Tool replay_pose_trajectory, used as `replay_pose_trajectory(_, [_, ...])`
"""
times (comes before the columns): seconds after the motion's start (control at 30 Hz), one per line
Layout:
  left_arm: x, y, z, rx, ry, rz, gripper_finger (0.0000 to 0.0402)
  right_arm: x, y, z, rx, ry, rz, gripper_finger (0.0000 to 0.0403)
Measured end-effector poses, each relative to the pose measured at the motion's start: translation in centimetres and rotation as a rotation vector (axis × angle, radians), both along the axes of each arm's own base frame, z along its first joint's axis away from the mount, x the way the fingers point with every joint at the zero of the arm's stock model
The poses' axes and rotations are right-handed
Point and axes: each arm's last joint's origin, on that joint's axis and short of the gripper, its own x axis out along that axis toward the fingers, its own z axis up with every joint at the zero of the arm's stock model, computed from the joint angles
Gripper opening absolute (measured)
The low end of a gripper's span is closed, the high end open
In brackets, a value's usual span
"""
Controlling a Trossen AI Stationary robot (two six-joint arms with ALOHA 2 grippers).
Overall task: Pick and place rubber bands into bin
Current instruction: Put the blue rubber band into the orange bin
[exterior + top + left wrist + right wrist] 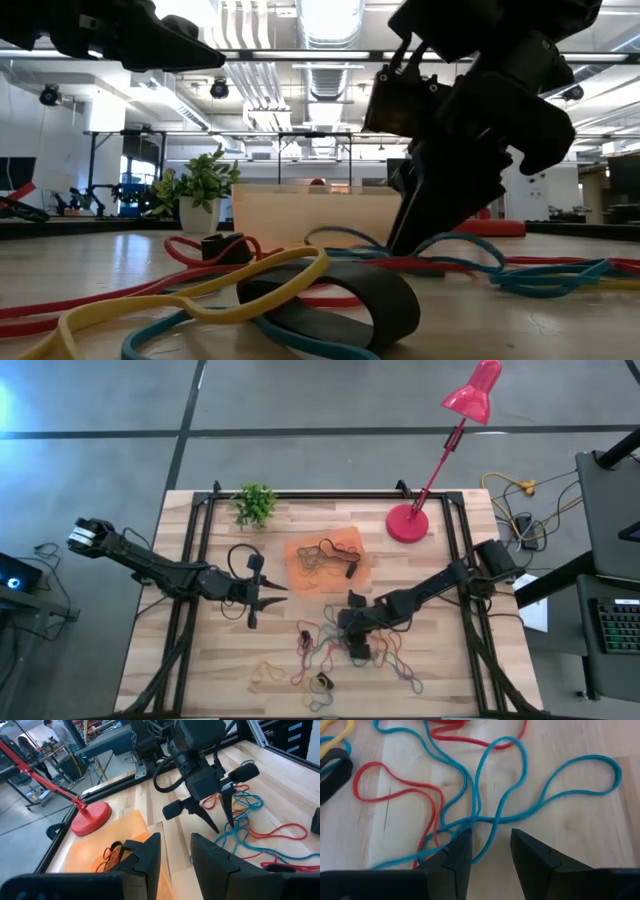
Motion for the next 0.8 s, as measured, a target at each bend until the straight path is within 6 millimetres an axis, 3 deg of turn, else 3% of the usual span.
replay_pose_trajectory(0.2, [0.0,0.0,0.0,-0.001,0.0,0.0,0.0092,0.2,0.0,0.0,-0.009,0.0,0.001,0.0107])
replay_pose_trajectory(0.43, [0.0,0.0,0.0,-0.001,-0.001,0.0,0.0092,0.1,0.0,0.0,-0.044,0.004,0.039,0.0018])
replay_pose_trajectory(0.8, [0.0,0.0,0.0,0.0,0.0,0.0,0.0092,0.3,0.0,1.9,-0.112,0.006,0.055,0.0008])
